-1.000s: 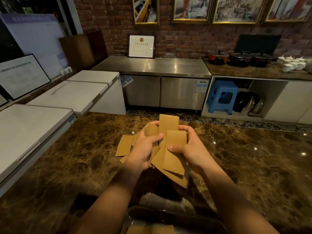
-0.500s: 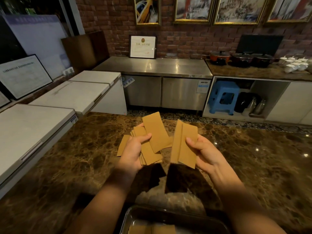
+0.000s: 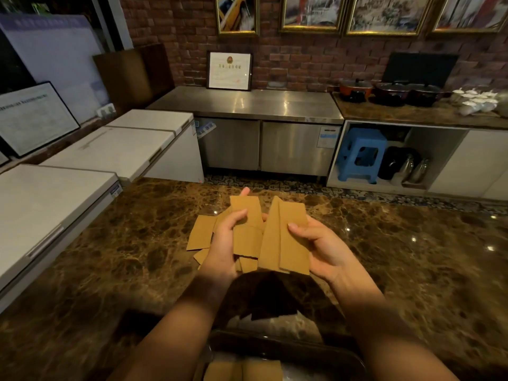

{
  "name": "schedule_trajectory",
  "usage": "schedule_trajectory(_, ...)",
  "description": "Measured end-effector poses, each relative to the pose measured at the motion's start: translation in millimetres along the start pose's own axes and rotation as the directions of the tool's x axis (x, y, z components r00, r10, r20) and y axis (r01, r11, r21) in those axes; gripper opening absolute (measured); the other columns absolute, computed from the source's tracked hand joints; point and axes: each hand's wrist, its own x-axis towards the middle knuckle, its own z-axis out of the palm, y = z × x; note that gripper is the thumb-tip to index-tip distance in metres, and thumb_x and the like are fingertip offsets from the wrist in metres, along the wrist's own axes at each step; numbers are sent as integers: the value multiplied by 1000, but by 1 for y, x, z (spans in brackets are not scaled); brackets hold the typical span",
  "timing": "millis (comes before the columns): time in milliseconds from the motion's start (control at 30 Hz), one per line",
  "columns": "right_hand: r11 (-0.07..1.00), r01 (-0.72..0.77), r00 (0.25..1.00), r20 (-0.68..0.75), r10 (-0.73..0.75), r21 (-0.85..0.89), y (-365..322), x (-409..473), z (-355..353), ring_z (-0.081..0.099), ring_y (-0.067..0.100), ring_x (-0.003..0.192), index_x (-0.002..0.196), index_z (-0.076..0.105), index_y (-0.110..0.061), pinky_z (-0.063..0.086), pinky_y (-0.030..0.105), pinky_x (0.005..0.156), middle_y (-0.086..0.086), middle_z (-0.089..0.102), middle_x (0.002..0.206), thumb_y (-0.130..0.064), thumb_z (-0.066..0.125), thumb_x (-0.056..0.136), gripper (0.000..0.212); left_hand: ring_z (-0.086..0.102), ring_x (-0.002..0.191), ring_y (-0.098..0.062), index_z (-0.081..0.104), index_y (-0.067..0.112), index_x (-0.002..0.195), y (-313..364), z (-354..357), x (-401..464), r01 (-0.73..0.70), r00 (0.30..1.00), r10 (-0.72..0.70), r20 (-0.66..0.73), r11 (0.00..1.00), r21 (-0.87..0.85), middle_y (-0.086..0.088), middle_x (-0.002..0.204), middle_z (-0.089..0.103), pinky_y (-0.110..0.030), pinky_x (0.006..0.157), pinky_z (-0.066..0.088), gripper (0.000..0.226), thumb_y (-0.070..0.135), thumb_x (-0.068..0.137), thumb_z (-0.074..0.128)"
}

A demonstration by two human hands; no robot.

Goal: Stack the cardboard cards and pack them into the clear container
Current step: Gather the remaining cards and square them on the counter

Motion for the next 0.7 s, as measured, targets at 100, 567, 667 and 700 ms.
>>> schedule_trajectory(100,999,25,998,-53,-24,31,-7,-2,-6,57,45,126,138,53,-13,40,66,107,27,60,135,-3,62,84,56,69,72,-26,70,32,123,7,-7,-3,-16,993,41,111,975,-223,-14,95,74,-44,69,60,49,26,75,63)
schedule_trajectory(567,883,394,865,-221,-450,-257,-6,-8,-2,75,20,95,103,70,-29,62,36,69,-1,77,102,-10,77,79,31,65,62,-29,64,23,118,8,4,3,153,973,-179,-146,973,-172,-19,86,72,-38,56,57,57,58,74,72)
schedule_trajectory(667,768,512,838,29,-544,-386,-4,-14,2,72,24,106,75,74,-28,62,36,77,1,79,96,-2,77,69,27,68,63,-30,63,16,117,18,7,4,234,948,-270,-170,950,-205,-19,81,72,-40,57,58,49,43,79,79)
schedule_trajectory(700,737,535,831,100,-547,-412,-4,-15,1,70,23,110,72,75,-26,62,34,79,2,80,95,4,77,68,31,69,65,-30,64,13,114,23,8,4,265,941,-300,-159,941,-211,-19,81,72,-41,58,58,45,33,77,82)
